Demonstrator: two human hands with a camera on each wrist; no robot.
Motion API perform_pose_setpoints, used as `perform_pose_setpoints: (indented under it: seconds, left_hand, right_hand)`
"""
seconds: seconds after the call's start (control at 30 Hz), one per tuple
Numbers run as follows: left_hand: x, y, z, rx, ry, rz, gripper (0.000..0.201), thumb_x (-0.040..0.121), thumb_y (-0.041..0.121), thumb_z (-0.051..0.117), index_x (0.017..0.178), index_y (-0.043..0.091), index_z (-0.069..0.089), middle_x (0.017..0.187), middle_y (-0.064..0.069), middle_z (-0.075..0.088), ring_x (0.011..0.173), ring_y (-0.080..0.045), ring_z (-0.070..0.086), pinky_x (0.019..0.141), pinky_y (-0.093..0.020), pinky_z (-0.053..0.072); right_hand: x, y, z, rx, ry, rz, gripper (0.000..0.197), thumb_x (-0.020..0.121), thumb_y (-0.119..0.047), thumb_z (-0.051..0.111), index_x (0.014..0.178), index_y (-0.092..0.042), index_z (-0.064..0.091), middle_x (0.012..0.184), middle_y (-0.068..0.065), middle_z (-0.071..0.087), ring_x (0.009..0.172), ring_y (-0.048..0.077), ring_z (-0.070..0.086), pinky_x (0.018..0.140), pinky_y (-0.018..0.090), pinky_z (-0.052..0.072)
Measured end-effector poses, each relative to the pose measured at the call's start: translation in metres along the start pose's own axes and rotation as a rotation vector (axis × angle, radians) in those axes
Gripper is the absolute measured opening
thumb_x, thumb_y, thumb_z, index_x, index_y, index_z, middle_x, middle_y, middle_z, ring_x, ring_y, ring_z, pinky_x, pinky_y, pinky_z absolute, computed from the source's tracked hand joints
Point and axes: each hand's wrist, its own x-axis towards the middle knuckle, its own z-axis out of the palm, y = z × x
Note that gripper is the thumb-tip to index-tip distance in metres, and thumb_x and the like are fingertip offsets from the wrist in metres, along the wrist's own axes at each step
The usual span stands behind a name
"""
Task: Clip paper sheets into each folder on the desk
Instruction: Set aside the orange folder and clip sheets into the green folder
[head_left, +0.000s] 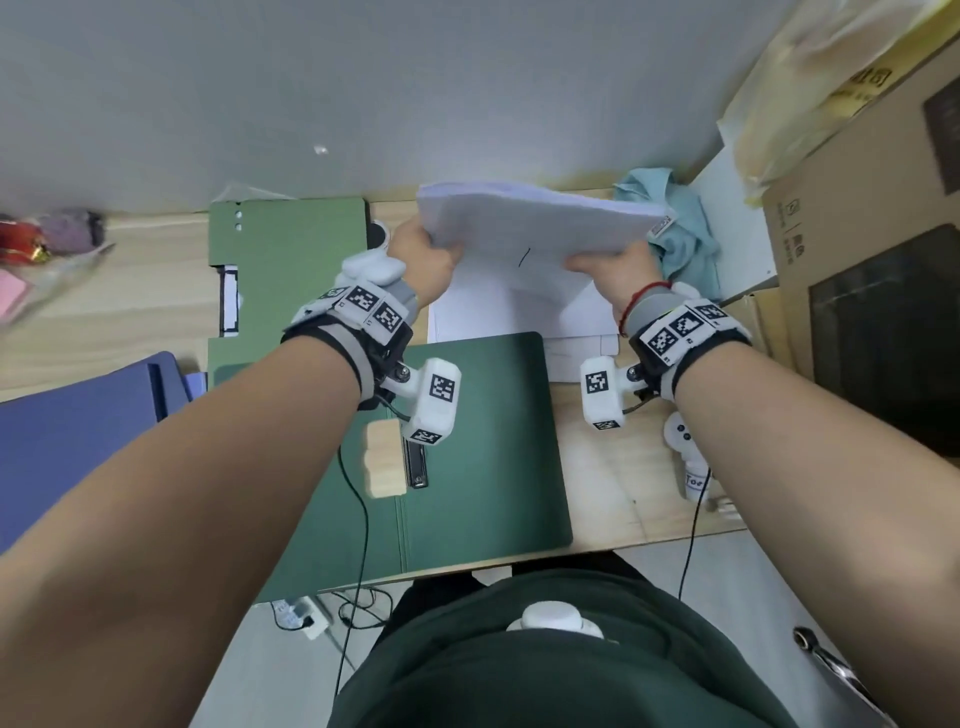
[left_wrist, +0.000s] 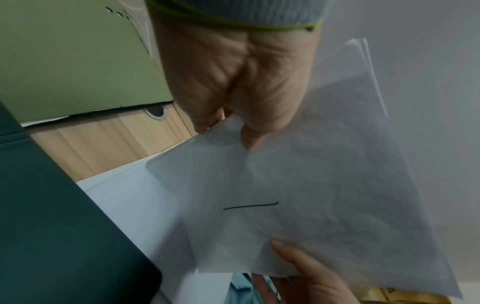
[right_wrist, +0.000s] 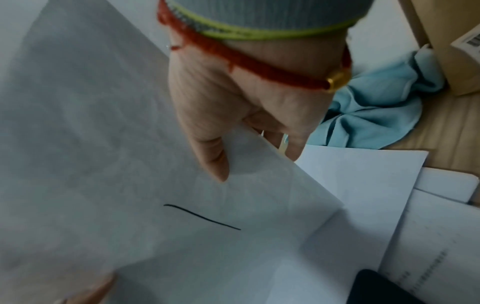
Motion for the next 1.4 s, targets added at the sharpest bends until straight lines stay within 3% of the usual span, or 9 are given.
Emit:
perform_pose_setpoints:
  seconds: [0.13,0.23,0.4,0.53,0.73,0.87,1.0,1.17,1.4]
  left_hand:
    - [-0.009,0.005,-0.014,0.076,0.011,0.019,0.036,0.080,0.024,0.059,0.110,0.004,0.066,0.101,-0.012,0.071,0.091,-0.032,0.066,0.080,-0.039,0.054]
    - [-0.019,0.007,-0.027,0.145,0.043,0.046,0.028,0.090,0.017,0.059,0.112,0.001,0.065,0.101,-0.012,0.069,0.087,-0.028,0.062,0.072,-0.031,0.046]
    - [-0.037,-0.006,-0.049,0.202,0.050,0.047,0.028,0.091,0.015,0.058,0.115,0.001,0.065,0.105,-0.015,0.070,0.093,-0.033,0.065,0.081,-0.041,0.053]
    - [-0.052,-0.024,-0.061,0.254,0.037,-0.014,0.025,0.093,0.017,0.058,0.110,0.000,0.067,0.097,-0.013,0.067,0.081,-0.027,0.059,0.069,-0.031,0.043]
    - [-0.070,-0.065,-0.059,0.128,-0.027,-0.089,0.038,0.089,0.010,0.068,0.125,0.003,0.063,0.124,-0.013,0.066,0.111,-0.027,0.064,0.095,-0.034,0.050]
    - [-0.075,-0.077,-0.053,0.151,-0.029,-0.112,0.032,0.087,0.008,0.067,0.118,0.000,0.065,0.107,-0.012,0.068,0.092,-0.024,0.063,0.080,-0.032,0.051]
    - [-0.077,-0.081,-0.052,0.131,-0.012,-0.126,0.032,0.087,0.012,0.068,0.117,0.000,0.065,0.101,-0.010,0.068,0.092,-0.028,0.065,0.089,-0.042,0.055]
    - [-0.085,-0.091,-0.043,0.155,-0.042,-0.160,0.036,0.090,0.008,0.066,0.124,-0.003,0.061,0.122,-0.016,0.066,0.106,-0.030,0.065,0.082,-0.026,0.044]
    - [-0.084,-0.092,-0.041,0.111,-0.041,-0.171,0.039,0.089,0.007,0.067,0.126,-0.001,0.061,0.126,-0.016,0.065,0.111,-0.030,0.064,0.087,-0.026,0.044]
  right_hand:
    - [-0.007,-0.013,0.002,0.030,-0.017,-0.047,0.024,0.076,0.005,0.071,0.083,-0.018,0.068,0.092,0.001,0.070,0.083,0.015,0.065,0.077,0.022,0.053]
    - [-0.019,-0.019,0.008,0.046,-0.059,-0.072,0.025,0.076,0.006,0.070,0.090,-0.015,0.068,0.086,-0.006,0.069,0.074,0.005,0.063,0.069,0.014,0.051]
    - [-0.036,-0.014,0.023,0.090,-0.101,-0.040,0.025,0.066,0.004,0.075,0.078,-0.017,0.070,0.081,-0.010,0.073,0.080,0.015,0.068,0.080,0.029,0.056]
    - [-0.048,-0.002,0.036,0.094,-0.143,-0.029,0.027,0.064,0.002,0.075,0.084,-0.015,0.073,0.089,-0.004,0.075,0.086,0.019,0.070,0.085,0.035,0.056]
    - [-0.063,0.026,0.045,-0.079,-0.202,0.030,0.027,0.074,0.001,0.074,0.098,-0.011,0.070,0.098,0.004,0.071,0.090,0.021,0.067,0.085,0.029,0.052]
    - [-0.069,0.037,0.047,-0.091,-0.184,0.027,0.026,0.074,0.000,0.074,0.098,-0.009,0.072,0.097,0.005,0.072,0.095,0.024,0.068,0.089,0.032,0.054]
    - [-0.070,0.040,0.049,-0.062,-0.159,0.034,0.032,0.073,-0.002,0.075,0.104,-0.011,0.071,0.101,0.004,0.072,0.098,0.024,0.068,0.092,0.034,0.053]
    - [-0.075,0.052,0.048,-0.133,-0.204,0.063,0.032,0.073,0.001,0.073,0.103,-0.010,0.071,0.103,0.006,0.072,0.102,0.025,0.067,0.096,0.035,0.052]
    - [-0.073,0.061,0.047,-0.176,-0.214,0.102,0.027,0.072,0.000,0.073,0.097,-0.011,0.072,0.102,0.008,0.073,0.102,0.027,0.068,0.095,0.038,0.053]
